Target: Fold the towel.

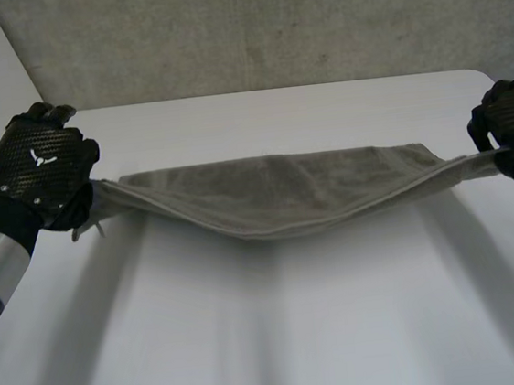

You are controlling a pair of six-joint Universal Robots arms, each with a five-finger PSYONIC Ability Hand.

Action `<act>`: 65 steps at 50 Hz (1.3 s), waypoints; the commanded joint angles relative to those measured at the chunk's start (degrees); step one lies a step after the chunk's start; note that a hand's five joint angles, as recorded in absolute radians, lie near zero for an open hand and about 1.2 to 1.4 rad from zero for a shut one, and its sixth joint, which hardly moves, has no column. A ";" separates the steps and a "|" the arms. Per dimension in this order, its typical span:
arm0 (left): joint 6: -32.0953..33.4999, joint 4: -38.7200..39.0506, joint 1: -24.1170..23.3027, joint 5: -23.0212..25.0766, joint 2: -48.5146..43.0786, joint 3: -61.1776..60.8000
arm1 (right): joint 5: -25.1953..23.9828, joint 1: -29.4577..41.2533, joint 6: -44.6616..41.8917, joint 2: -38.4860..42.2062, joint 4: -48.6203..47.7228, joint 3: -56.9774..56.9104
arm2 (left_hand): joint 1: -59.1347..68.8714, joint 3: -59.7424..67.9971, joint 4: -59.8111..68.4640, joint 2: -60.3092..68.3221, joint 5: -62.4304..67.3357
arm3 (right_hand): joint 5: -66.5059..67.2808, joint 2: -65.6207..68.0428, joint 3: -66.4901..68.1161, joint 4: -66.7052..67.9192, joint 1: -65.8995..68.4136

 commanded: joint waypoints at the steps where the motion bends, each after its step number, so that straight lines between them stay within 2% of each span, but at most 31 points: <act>1: 0.35 -3.96 0.57 0.48 3.95 -1.85 | -2.63 -2.25 -1.20 -3.13 3.57 -1.26 | 3.78 -3.31 -3.76 2.69 2.90 | 2.97 4.19 -3.02 -4.35 3.25; 8: 0.43 -3.87 2.76 1.27 2.29 -1.94 | -4.74 -3.92 -3.22 -1.73 3.14 -1.88 | 3.78 -3.31 -3.76 2.69 2.90 | 2.97 4.19 -3.02 -4.35 3.25; 9: 0.43 -3.87 2.77 1.27 2.28 -1.94 | -5.01 -4.01 -4.01 0.54 2.61 -2.14 | 3.78 -3.31 -3.76 2.69 2.90 | 2.97 4.19 -3.02 -4.35 3.25; 10: 0.43 -3.53 3.29 2.23 -0.33 -1.50 | -5.01 -4.01 -4.01 0.56 2.61 -2.14 | 3.78 -3.31 -3.76 2.69 2.90 | 2.97 4.19 -3.02 -4.35 3.25; 11: 0.52 -3.17 3.47 3.37 -4.09 -0.89 | -4.92 -3.66 -4.80 3.86 2.17 -2.92 | 3.78 -3.31 -3.76 2.69 2.90 | 2.97 4.19 -3.02 -4.35 3.25; 12: 0.52 -3.17 3.47 3.38 -4.13 -0.88 | -4.48 -3.40 -5.41 7.47 1.91 -4.32 | 3.78 -3.31 -3.76 2.69 2.90 | 2.97 4.19 -3.02 -4.35 3.25; 13: 1.04 -2.65 3.47 3.99 -7.87 0.34 | -4.48 -3.40 -5.42 7.50 1.90 -4.34 | 3.78 -3.31 -3.76 2.69 2.90 | 2.97 4.19 -3.02 -4.35 3.25; 15: 1.84 -2.12 3.38 4.09 -11.43 1.93 | -3.34 -3.05 -6.64 14.15 1.55 -8.01 | 3.78 -3.31 -3.76 2.69 2.90 | 2.97 4.19 -3.02 -4.35 3.25; 18: 4.37 -1.94 2.60 4.00 -18.95 6.04 | -2.37 -1.90 -7.00 17.61 1.64 -10.14 | 3.78 -3.31 -3.76 2.69 2.90 | 2.97 4.19 -3.02 -4.35 3.25; 22: 7.63 -2.38 2.16 3.47 -30.03 15.26 | 2.71 3.88 -7.62 26.81 1.64 -17.76 | 3.78 -3.31 -3.76 2.69 2.90 | 2.97 4.19 -3.02 -4.35 3.25; 23: 7.64 -2.38 2.15 3.47 -30.06 15.29 | 4.47 5.46 -7.79 29.80 1.55 -20.31 | 3.78 -3.31 -3.76 2.69 2.90 | 2.97 4.19 -3.02 -4.35 3.25; 25: 7.82 -2.29 1.63 3.30 -35.83 21.67 | 5.53 6.44 -7.97 32.44 1.38 -22.60 | 3.78 -3.31 -3.76 2.69 2.90 | 2.97 4.19 -3.02 -4.35 3.25; 33: 7.64 -3.43 1.19 3.03 -47.79 36.88 | 7.56 8.99 -6.92 42.38 -3.01 -30.87 | 3.78 -3.31 -3.76 2.69 2.90 | 2.97 4.19 -3.02 -4.35 3.25; 39: 7.55 -4.14 0.04 3.03 -52.91 43.77 | 11.33 11.63 -5.25 47.48 -6.96 -35.71 | 3.78 -3.31 -3.76 2.69 2.90 | 2.97 4.19 -3.02 -4.35 3.25; 52: 7.55 -4.22 -1.54 2.94 -62.13 54.22 | 13.27 12.77 -5.16 55.66 -8.03 -44.23 | 3.78 -3.31 -3.76 2.69 2.90 | 2.97 4.19 -3.02 -4.35 3.25; 64: 7.55 -3.96 -1.63 1.19 -63.55 55.81 | 14.33 12.77 -5.24 57.42 -9.08 -45.91 | 3.78 -3.31 -3.76 2.69 2.90 | 2.97 4.19 -3.02 -4.35 3.25; 65: 7.55 -3.87 -1.63 0.58 -63.55 55.81 | 14.59 12.77 -5.24 57.60 -9.78 -45.82 | -4.70 -3.31 -3.76 -5.78 -5.57 | -13.46 -12.24 -3.02 -4.35 -13.18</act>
